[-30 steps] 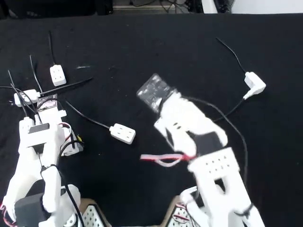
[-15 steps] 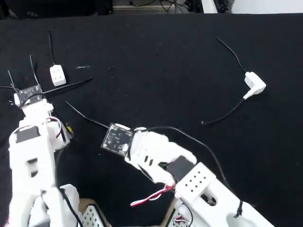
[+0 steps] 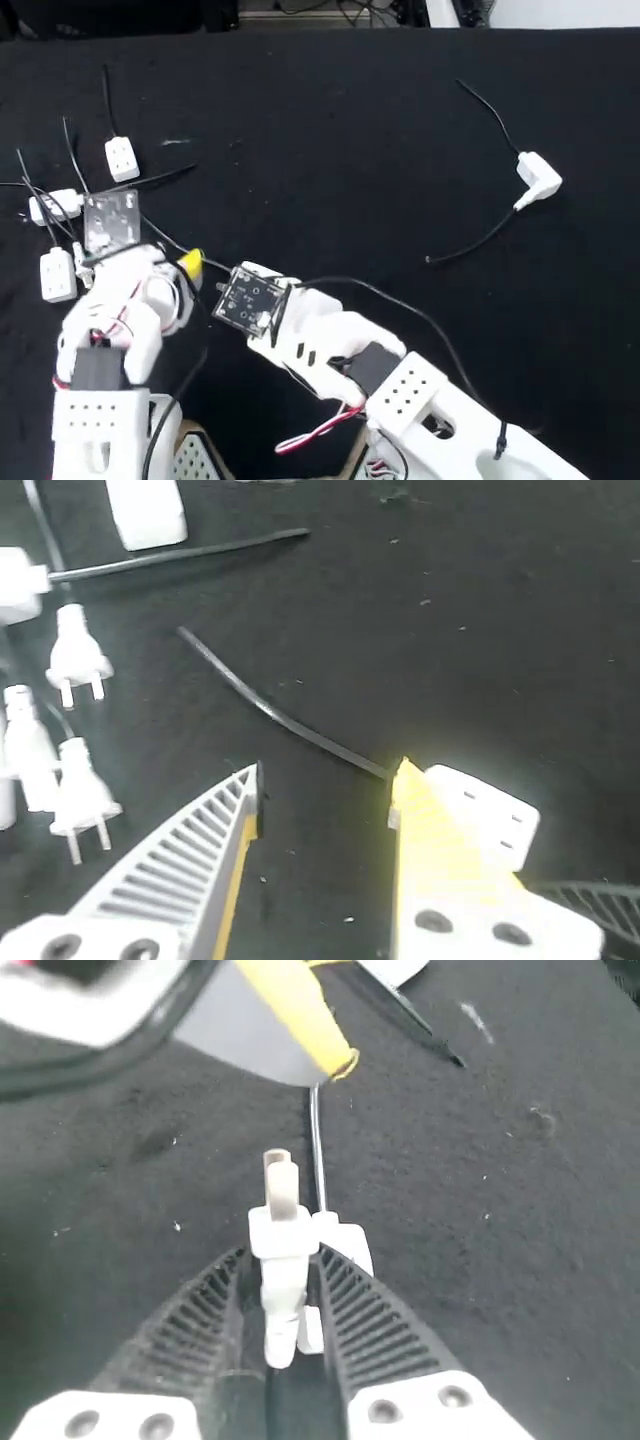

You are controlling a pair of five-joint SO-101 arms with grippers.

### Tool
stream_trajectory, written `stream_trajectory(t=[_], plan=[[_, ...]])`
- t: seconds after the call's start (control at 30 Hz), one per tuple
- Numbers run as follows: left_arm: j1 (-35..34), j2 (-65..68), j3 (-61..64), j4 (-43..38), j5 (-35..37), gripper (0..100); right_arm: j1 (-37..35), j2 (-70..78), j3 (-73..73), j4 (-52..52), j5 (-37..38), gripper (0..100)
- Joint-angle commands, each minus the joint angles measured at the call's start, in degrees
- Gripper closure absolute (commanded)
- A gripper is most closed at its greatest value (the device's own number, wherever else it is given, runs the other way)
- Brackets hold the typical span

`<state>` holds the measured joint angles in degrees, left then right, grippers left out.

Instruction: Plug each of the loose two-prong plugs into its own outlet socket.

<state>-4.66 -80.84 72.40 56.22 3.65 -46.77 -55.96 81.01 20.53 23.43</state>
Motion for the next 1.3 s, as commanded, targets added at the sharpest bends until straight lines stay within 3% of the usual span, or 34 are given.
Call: stream_trajectory(t=[0.0, 0.33, 0.8, 1.27], plan=[[3.6, -8.2, 3.1, -0.7, 0.5, 78, -0.9, -1.4, 0.7, -3.6, -0.6, 98.8], [5.1, -23.7, 9.2, -0.5, 2.3, 78, -0.9, -1.3, 0.9, -3.4, -0.6, 98.8], [4.8, -23.5, 11.5, -0.7, 4.0, 78, -0.8, 19.0, -9.6, -3.8, -0.6, 98.8], [4.4, -23.5, 15.0, -1.1, 4.0, 78, -1.0, 4.9, -4.4, -3.3, -6.5, 98.8]])
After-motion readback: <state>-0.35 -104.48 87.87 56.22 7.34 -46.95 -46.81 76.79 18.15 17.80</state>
